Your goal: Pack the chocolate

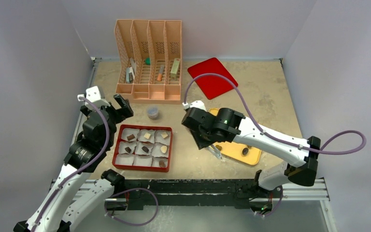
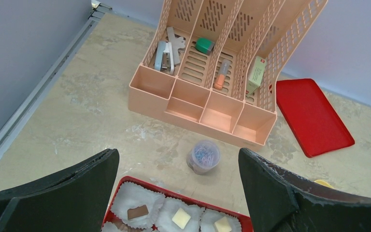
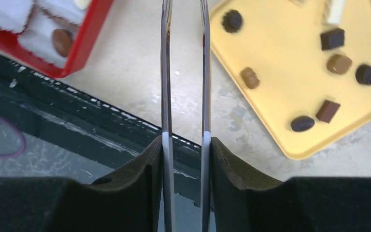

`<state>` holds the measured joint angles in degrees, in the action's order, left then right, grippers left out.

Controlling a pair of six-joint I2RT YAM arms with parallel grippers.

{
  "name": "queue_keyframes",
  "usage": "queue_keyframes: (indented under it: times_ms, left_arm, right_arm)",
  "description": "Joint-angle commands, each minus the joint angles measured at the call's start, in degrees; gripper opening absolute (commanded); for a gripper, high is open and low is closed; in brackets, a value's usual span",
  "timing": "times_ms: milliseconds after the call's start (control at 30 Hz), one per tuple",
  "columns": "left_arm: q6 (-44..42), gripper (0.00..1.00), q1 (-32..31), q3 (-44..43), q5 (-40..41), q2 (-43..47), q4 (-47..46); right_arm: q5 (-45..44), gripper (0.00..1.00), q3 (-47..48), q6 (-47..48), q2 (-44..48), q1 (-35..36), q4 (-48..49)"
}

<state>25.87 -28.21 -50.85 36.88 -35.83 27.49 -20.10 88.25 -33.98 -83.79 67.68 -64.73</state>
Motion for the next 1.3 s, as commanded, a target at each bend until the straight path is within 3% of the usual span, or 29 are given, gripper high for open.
queue_keyframes:
  times_ms: [0, 467, 800, 1267]
  left_arm:
    - [-1.0, 0.94, -0.2, 0.2, 0.2, -0.5, -2.9]
    - [-1.2, 0.94, -0.2, 0.5, 0.8, 0.5, -2.1]
    - [-1.6, 0.94, -0.2, 0.7, 1.3, 0.6, -2.1]
    - [-2.1, 0.94, -0.2, 1.0, 2.1, 0.9, -1.9]
  right_arm:
    - [-3.0, 0.39, -3.6, -2.9, 4.3, -4.9, -1.8]
    - [-3.8, 0.43, -15.0, 0.8, 4.7, -17.9, 8.2]
    - [-2.3, 0.44, -17.2, 0.2, 1.8, -19.2, 12.5]
    - [-6.9, 0.46, -17.0, -3.4, -1.8, -19.5, 9.4]
